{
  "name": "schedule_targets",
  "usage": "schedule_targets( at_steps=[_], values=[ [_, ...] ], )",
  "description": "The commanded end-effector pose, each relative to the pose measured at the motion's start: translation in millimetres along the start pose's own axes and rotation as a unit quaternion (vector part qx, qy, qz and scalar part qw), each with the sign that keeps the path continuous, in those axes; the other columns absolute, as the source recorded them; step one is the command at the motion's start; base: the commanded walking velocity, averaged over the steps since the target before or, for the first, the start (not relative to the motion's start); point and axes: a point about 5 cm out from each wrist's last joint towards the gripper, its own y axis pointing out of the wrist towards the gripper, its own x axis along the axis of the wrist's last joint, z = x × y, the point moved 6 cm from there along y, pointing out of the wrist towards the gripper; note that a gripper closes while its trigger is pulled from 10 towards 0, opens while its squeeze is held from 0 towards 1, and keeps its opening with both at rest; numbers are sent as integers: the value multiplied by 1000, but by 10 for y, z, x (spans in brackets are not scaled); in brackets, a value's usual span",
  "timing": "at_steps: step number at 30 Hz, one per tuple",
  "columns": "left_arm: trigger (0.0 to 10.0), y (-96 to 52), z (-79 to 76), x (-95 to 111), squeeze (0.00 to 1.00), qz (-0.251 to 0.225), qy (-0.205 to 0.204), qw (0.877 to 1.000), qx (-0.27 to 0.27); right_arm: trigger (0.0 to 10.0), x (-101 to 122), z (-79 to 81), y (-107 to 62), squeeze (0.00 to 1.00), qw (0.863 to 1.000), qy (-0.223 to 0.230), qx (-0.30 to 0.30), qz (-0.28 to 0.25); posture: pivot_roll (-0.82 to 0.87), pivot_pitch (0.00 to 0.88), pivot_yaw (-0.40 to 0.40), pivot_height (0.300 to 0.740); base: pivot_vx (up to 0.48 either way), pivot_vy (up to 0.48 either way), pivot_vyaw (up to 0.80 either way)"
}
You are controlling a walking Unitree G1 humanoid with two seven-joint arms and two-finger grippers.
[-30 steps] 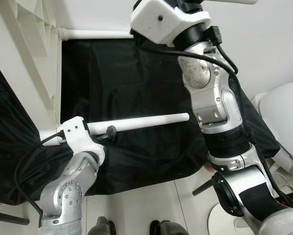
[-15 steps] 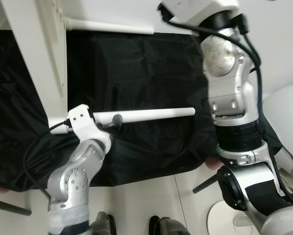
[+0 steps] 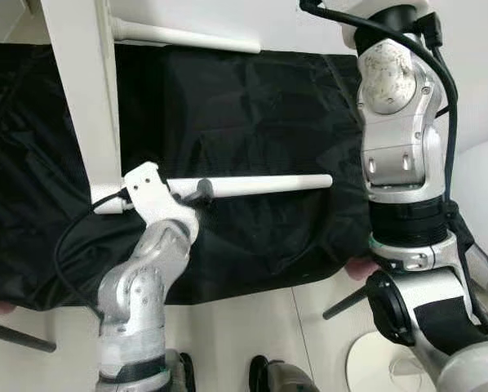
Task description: Building children table
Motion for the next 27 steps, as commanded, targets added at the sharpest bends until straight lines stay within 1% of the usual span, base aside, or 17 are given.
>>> schedule_targets(
  at_steps=[1,2,3,4,5,6,7,10,13,16,18,19,20,23,25,26,27],
  values=[
    [10000,27,88,-101,0,0,-91,991,96,0,-162,-522,27,0,992,76,-95,37,-200,159,8,740,0,0,0],
    [8431,88,149,121,0,-61,-120,983,125,0,-136,-535,42,0,991,80,-97,36,-208,162,11,740,0,0,0],
    [8431,88,149,121,0,-61,-120,983,125,0,-136,-535,42,0,991,80,-97,36,-208,162,11,740,0,0,0],
    [4549,92,159,197,0,-82,-151,977,124,0,-123,-535,49,0,991,80,-97,35,-211,161,14,740,0,0,0],
    [4549,92,159,197,0,-82,-151,977,124,0,-123,-535,49,0,991,80,-97,35,-211,161,14,740,0,0,0],
    [784,76,158,294,0,-110,-170,972,116,0,-113,-533,53,0,991,80,-97,34,-212,164,16,740,0,0,0],
    [0,43,137,395,0,-138,-185,968,98,0,-113,-526,54,0,992,79,-96,35,-214,164,17,740,0,0,0],
    [0,15,123,460,0,-157,-192,965,85,0,-115,-521,52,0,992,78,-95,36,-215,164,16,740,0,0,0],
    [0,-99,69,706,0,-212,-163,961,65,0,-140,-492,41,0,992,79,-89,41,-209,166,18,740,0,0,0],
    [0,-133,28,793,0,-226,-146,961,55,0,-148,-484,43,0,992,80,-88,43,-207,166,19,740,0,0,0],
    [0,-205,-177,986,0,-258,-99,961,7,0,-204,-495,43,0,991,90,-88,51,-192,162,15,740,0,0,0],
    [0,-205,-177,986,0,-258,-99,961,7,0,-204,-495,43,0,991,90,-88,51,-192,162,15,740,0,0,0],
    [0,-245,-310,1086,0,-275,-61,959,-20,0,-248,-509,38,0,990,91,-89,56,-184,162,15,740,0,0,0],
    [0,-276,-435,1169,0,-293,-33,955,-44,0,-297,-533,31,0,989,95,-94,63,-184,162,15,740,0,0,0],
    [0,-385,-737,1420,0,-337,18,936,-105,0,-503,-590,-44,0,986,92,-102,91,-163,168,15,740,0,0,0],
    [0,-385,-737,1420,0,-337,18,936,-105,0,-503,-590,-44,0,986,92,-102,91,-163,168,15,740,0,0,0],
    [0,-429,-861,1555,0,-354,25,926,-130,0,-641,-620,-114,0,984,87,-108,110,-157,174,13,740,0,0,0]
  ],
)
